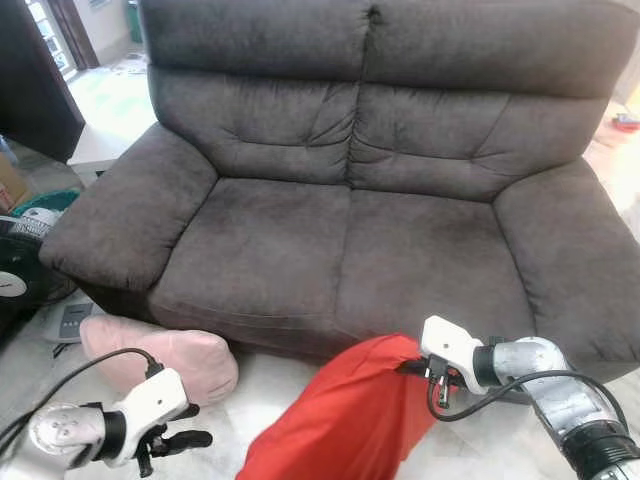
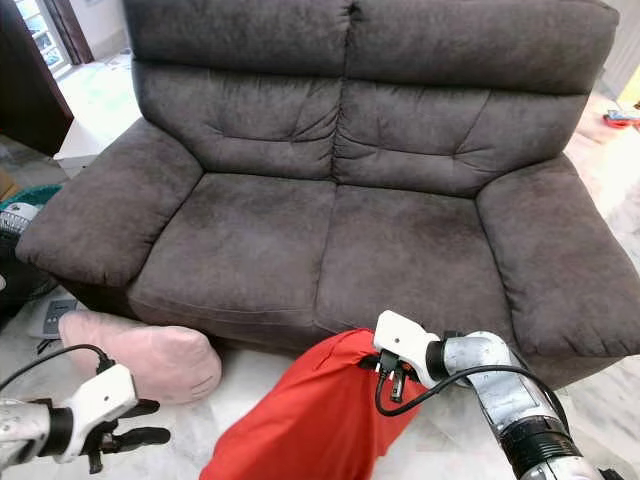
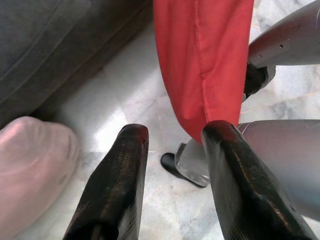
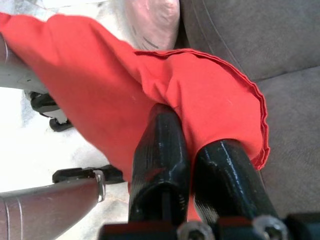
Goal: Move the pillow to the sofa from floor
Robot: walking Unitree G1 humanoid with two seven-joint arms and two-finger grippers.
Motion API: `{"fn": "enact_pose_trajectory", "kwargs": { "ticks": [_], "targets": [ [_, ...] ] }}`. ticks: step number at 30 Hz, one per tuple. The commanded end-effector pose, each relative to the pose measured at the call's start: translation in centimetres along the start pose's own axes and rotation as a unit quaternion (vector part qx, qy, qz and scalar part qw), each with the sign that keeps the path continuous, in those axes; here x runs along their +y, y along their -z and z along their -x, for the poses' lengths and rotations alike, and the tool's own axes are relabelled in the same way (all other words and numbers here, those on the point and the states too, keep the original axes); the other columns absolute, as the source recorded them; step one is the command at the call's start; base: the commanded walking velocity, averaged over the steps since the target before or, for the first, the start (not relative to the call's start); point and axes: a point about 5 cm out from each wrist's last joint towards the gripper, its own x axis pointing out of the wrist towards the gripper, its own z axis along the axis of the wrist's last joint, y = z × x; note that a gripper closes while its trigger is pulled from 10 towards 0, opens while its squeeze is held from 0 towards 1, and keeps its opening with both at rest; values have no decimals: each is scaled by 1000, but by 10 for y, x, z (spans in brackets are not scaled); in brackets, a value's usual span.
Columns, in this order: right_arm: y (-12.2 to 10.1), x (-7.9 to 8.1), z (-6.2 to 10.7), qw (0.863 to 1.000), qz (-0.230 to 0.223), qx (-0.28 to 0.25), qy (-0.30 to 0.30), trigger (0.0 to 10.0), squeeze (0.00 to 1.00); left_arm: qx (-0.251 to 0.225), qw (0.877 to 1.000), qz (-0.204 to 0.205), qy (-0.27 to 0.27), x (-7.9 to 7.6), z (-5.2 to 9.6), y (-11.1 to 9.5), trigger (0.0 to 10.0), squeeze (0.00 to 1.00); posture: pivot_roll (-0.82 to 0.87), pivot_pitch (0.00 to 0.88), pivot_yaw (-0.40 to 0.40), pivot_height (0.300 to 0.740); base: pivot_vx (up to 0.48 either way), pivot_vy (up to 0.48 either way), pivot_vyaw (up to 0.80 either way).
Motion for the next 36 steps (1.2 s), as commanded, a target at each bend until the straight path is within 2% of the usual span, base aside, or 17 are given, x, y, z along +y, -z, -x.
{"fn": "enact_pose_trajectory", "kwargs": {
  "ticks": [1, 5, 8, 15, 20, 25, 32, 36],
  "targets": [
    [-24, -11, 7, 998, 37, -40, 21, 10000, 0, 1, 1000, 1, 2, -4, -7, 4, 10000, 1000, 189, 38, -19, 740, 0, 0, 0],
    [-31, -13, 7, 997, 47, -48, 24, 10000, 0, -5, 1000, 15, -12, -6, -21, 10, 10000, 1000, 183, 32, -21, 740, 0, 0, 0],
    [-39, -14, 5, 996, 54, -65, 29, 10000, 0, -23, 999, 23, -7, -7, -30, 4, 10000, 1000, 181, 24, -20, 740, 0, 0, 0],
    [-51, -10, 2, 994, 68, -83, 19, 10000, 0, -15, 1000, -2, -7, -6, -43, 9, 10000, 1000, 175, 9, -18, 740, 0, 0, 0],
    [-55, -10, 3, 993, 72, -89, 16, 10000, 0, 9, 1000, -11, -2, -6, -40, 19, 10000, 1000, 176, 8, -16, 740, 0, 0, 0],
    [-56, -9, 4, 993, 73, -89, 13, 10000, 0, 44, 998, -42, -10, -1, -33, 30, 10000, 1000, 177, 15, -17, 740, 0, 0, 0],
    [-50, -4, 2, 995, 70, -68, -5, 10000, 0, 19, 998, -57, -27, 13, -21, 14, 10000, 1000, 183, 36, -25, 740, 0, 0, 0],
    [-53, -4, 3, 995, 72, -74, -6, 10000, 0, 16, 997, -68, -20, 21, -9, 6, 10000, 1000, 189, 40, -25, 740, 0, 0, 0]
  ]
}}
